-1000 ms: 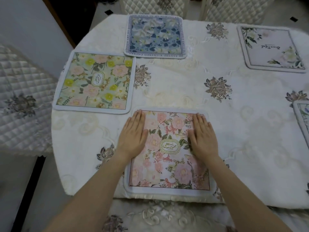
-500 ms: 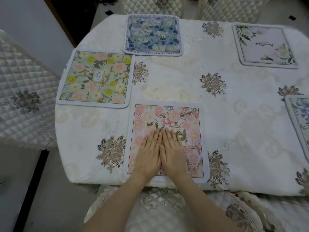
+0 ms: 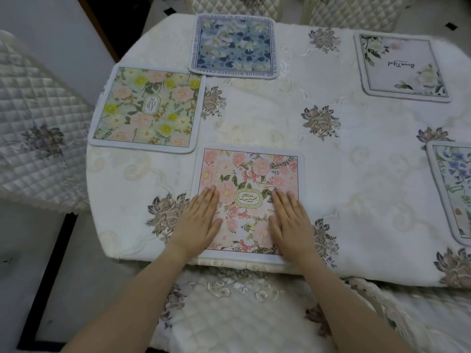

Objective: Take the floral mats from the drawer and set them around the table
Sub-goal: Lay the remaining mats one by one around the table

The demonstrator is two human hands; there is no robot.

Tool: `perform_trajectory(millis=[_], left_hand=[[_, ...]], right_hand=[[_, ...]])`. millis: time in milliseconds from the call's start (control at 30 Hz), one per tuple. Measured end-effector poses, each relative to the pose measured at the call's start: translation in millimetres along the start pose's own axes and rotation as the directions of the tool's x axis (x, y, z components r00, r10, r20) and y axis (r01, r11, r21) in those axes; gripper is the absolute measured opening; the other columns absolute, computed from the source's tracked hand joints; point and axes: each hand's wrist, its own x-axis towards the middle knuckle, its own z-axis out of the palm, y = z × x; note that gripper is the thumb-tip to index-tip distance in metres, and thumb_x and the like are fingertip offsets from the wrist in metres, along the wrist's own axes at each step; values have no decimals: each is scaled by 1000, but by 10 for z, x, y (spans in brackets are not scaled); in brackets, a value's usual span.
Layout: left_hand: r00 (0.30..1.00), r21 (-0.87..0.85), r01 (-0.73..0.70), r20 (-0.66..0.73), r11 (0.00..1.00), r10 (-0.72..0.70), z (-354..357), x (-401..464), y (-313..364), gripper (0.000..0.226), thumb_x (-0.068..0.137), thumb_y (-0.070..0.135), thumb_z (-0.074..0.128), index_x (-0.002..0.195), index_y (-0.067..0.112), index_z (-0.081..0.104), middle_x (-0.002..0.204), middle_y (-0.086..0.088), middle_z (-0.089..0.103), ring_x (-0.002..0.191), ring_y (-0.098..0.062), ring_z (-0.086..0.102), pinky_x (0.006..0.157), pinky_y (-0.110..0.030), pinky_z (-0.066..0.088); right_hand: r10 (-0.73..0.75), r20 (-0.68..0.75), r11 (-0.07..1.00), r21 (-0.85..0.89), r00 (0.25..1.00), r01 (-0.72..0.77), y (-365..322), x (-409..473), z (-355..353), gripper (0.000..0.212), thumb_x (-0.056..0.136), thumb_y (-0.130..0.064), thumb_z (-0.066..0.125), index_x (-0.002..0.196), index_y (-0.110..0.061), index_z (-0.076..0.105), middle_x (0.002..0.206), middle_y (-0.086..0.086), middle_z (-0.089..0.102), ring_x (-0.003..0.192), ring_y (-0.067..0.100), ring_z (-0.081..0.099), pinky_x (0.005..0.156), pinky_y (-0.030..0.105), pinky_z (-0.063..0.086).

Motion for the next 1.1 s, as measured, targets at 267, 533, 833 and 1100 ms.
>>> perform_trajectory(millis=[267, 533, 833, 1100], left_hand=[[990, 46, 64, 122, 997, -69, -551, 58, 186, 61, 98, 43, 21, 150, 12, 19, 157, -7, 20, 143, -21, 20, 114, -35, 24], [976, -125, -88, -211, 988, 60, -1424, -175, 490, 61, 93, 48, 23, 137, 15, 48, 130, -1, 56, 117, -23, 50, 91, -37, 45], [876, -86, -404, -323, 911, 358, -1505, -757, 1003, 51, 98, 43, 32, 141, 18, 45, 143, -2, 48, 133, -25, 41, 107, -44, 36], [891, -128, -437, -199, 890, 408, -1038, -1047, 1502, 52, 100, 49, 25, 149, 32, 23, 154, 9, 28, 144, -15, 21, 112, -40, 24]], right_hand=[[42, 134, 990, 129, 990, -59, -41, 47, -373, 53, 101, -39, 30, 152, -23, 21, 159, -2, 17, 147, 16, 12, 118, 29, 11], [127, -198, 951, 302, 972, -63, -559, -515, -1305, 41, 99, -27, 46, 140, -18, 47, 132, -2, 56, 126, 17, 44, 105, 30, 35], [306, -371, 944, 241, 877, -227, -766, -1559, -1386, 56, 97, -49, 26, 148, -26, 33, 151, -4, 35, 143, 19, 23, 116, 38, 23], [368, -371, 927, 221, 853, -304, -611, -2080, -1161, 52, 97, -44, 31, 146, -26, 37, 150, -3, 39, 141, 20, 28, 111, 48, 31]])
